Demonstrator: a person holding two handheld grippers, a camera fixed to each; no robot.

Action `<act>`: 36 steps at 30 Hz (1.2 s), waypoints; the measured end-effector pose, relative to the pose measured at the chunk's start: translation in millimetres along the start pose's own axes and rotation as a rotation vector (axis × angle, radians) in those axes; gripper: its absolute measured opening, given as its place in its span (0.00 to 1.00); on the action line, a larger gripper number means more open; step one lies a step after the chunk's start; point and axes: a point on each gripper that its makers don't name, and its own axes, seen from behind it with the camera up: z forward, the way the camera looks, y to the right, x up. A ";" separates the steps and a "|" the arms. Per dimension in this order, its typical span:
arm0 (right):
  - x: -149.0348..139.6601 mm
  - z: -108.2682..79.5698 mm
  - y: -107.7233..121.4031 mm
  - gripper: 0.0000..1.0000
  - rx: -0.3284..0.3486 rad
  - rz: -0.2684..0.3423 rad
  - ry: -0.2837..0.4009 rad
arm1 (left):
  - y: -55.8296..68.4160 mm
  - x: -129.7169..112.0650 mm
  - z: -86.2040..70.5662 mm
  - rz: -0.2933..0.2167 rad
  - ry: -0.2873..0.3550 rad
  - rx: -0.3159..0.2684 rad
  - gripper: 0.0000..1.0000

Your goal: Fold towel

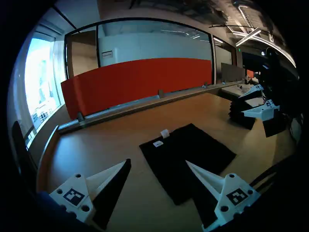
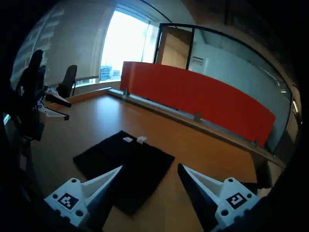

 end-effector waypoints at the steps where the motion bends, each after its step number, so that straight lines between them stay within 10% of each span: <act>1: -5.3 2.1 -1.5 1.00 0.004 -0.001 -0.009 | 1.9 -4.4 1.7 0.001 -0.008 -0.004 0.93; 36: -148.6 50.2 -56.0 1.00 0.173 -0.033 -0.283 | 46.8 -141.8 50.4 0.037 -0.306 -0.161 0.93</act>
